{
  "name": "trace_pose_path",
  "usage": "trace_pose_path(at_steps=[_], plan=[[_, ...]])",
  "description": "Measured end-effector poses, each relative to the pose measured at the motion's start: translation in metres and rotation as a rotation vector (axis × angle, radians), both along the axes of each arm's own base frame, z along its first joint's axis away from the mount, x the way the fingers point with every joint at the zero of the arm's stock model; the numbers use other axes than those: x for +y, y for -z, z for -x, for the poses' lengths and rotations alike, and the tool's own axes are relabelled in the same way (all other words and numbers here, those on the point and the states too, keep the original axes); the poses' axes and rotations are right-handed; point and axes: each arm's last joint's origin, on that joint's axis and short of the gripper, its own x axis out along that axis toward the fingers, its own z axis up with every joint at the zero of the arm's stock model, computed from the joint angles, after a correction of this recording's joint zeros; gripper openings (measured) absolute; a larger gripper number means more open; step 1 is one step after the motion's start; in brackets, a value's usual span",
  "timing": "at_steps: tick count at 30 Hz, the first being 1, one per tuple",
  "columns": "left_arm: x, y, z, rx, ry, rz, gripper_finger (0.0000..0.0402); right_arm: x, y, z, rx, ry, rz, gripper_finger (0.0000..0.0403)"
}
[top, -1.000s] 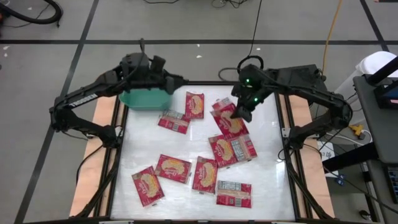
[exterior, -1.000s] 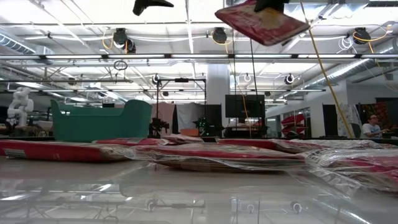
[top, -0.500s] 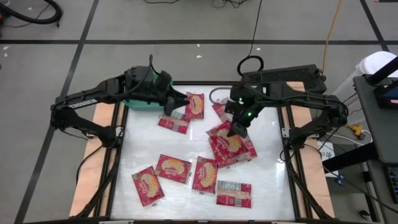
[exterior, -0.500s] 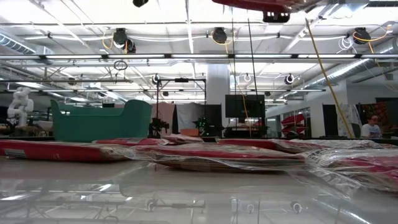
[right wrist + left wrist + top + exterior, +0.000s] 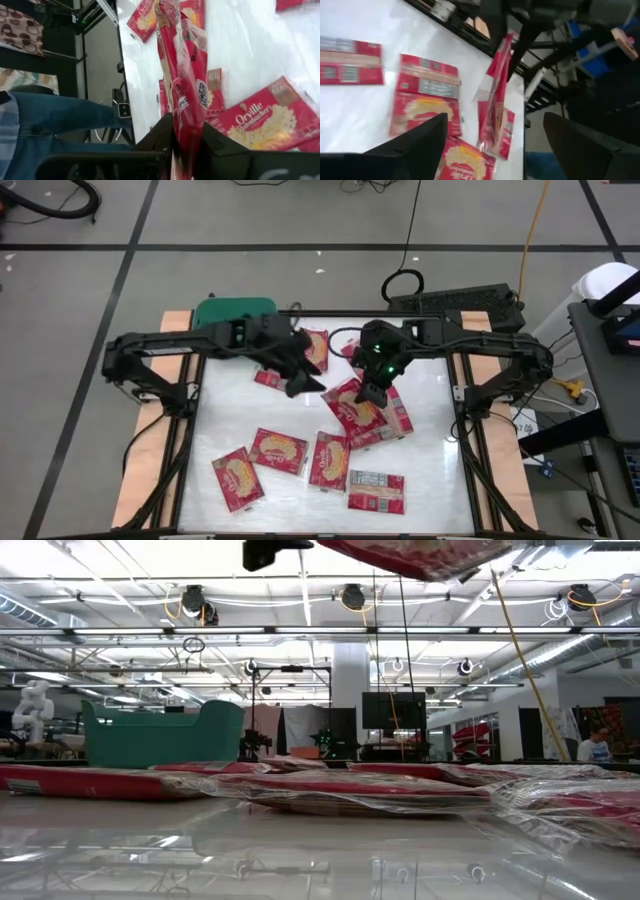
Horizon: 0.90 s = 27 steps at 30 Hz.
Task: Sort popcorn bags into baskets
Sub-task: Put the red popcorn bag into the green bin
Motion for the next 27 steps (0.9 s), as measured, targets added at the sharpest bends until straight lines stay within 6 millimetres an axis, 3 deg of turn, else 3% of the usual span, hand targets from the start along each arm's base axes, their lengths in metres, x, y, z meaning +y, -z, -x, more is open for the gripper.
trace_pose_path(at_steps=[6, 11, 16, 23, 27], plan=[[-0.001, 0.026, -0.025, 0.059, 0.011, 0.016, 0.0335, -0.006, -0.001, 0.0, -0.04, -0.029, 0.04, 0.0025], [0.001, 0.043, -0.042, 0.077, 0.023, 0.026, 0.0299, -0.012, -0.001, 0.0, -0.072, -0.049, 0.076, 0.0025], [0.002, 0.044, -0.048, 0.032, 0.029, 0.012, 0.0208, -0.02, -0.001, 0.0, -0.09, -0.049, 0.102, 0.0025], [0.007, 0.041, -0.046, 0.006, 0.04, -0.028, 0.0029, -0.031, -0.001, 0.001, -0.096, -0.019, 0.106, 0.0025], [0.012, 0.039, -0.044, 0.003, 0.034, -0.025, 0.0026, -0.032, -0.002, 0.001, -0.1, -0.015, 0.109, 0.0025]])
